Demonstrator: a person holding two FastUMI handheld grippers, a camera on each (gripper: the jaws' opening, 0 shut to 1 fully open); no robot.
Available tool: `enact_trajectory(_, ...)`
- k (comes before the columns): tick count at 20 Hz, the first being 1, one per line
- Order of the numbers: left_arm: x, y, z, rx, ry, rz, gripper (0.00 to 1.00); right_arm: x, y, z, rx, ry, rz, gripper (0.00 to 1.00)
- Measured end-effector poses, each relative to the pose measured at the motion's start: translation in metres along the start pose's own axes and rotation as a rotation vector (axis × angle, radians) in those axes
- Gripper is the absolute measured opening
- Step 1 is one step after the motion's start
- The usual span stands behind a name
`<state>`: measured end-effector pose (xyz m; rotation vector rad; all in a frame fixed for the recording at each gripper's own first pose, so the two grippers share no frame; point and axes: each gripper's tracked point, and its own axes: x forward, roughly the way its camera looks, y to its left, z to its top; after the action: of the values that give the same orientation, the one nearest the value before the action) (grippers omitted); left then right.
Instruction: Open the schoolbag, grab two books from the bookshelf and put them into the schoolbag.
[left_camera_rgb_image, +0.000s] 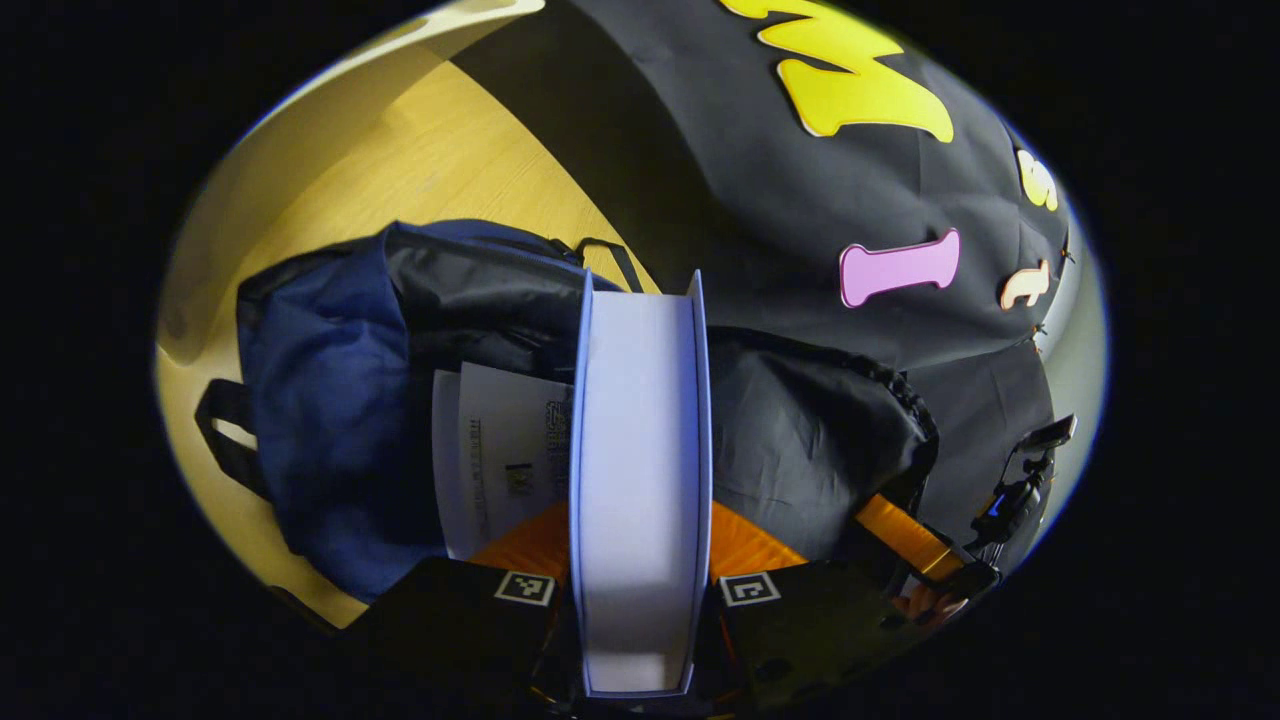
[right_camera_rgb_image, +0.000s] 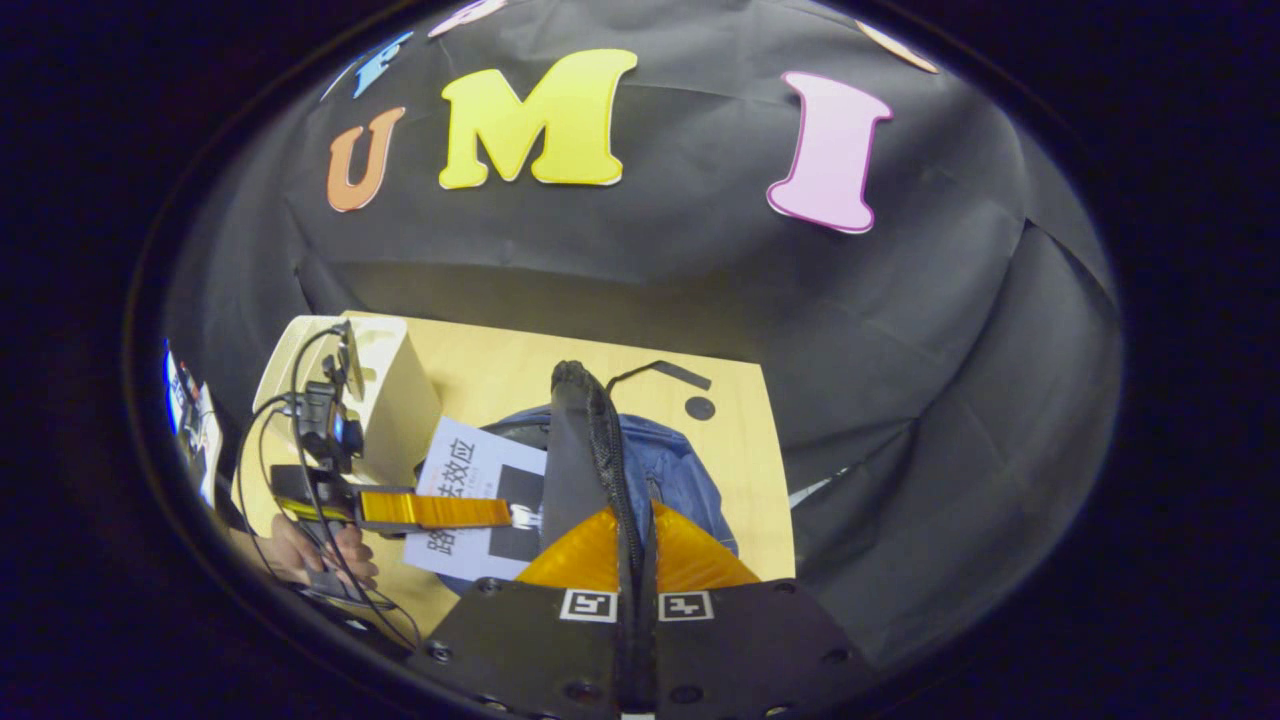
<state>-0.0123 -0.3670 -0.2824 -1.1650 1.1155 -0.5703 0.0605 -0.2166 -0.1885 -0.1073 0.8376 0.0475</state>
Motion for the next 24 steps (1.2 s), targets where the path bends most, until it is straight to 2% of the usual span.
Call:
enact_trajectory(7,0.041,0.004,-0.005,-0.052,0.015,-0.091,0.46,0.005,0.006,0.001,0.001,0.001,0.000,0.01)
enact_trajectory(10,0.054,0.010,-0.005,-0.060,0.009,-0.101,0.46,0.009,0.009,0.001,0.011,0.006,0.002,0.01)
enact_trajectory(11,0.056,0.013,-0.004,-0.065,0.005,-0.099,0.48,0.010,0.010,0.000,0.014,0.010,0.004,0.00)
enact_trajectory(12,0.057,0.014,-0.004,-0.076,0.004,-0.103,0.46,0.011,0.010,-0.001,0.014,0.012,0.003,0.01)
enact_trajectory(13,0.057,0.016,-0.004,-0.081,0.007,-0.108,0.50,0.012,0.011,0.000,0.014,0.014,0.001,0.01)
enact_trajectory(14,0.058,0.017,-0.004,-0.084,0.013,-0.107,0.47,0.014,0.011,0.000,0.018,0.015,0.002,0.01)
enact_trajectory(15,0.059,0.018,-0.006,-0.093,0.027,-0.099,0.51,0.015,0.012,0.000,0.022,0.017,0.001,0.00)
enact_trajectory(16,0.059,0.020,-0.006,-0.105,0.042,-0.093,0.48,0.017,0.013,-0.001,0.026,0.019,0.003,0.00)
enact_trajectory(17,0.058,0.022,-0.004,-0.115,0.052,-0.083,0.56,0.019,0.014,-0.001,0.027,0.021,0.004,0.01)
enact_trajectory(18,0.059,0.023,-0.006,-0.128,0.067,-0.082,0.46,0.020,0.015,-0.001,0.029,0.021,0.005,0.01)
enact_trajectory(19,0.058,0.025,-0.007,-0.147,0.080,-0.073,0.57,0.020,0.015,0.000,0.031,0.019,0.004,0.00)
enact_trajectory(22,0.053,0.030,-0.011,-0.179,0.133,-0.011,0.62,0.023,0.016,-0.003,0.043,0.017,0.003,0.01)
enact_trajectory(23,0.050,0.035,-0.013,-0.159,0.150,0.029,0.73,0.024,0.016,-0.003,0.050,0.019,0.005,0.01)
enact_trajectory(24,0.047,0.042,-0.014,-0.137,0.163,0.078,0.67,0.024,0.017,-0.005,0.059,0.020,0.009,0.01)
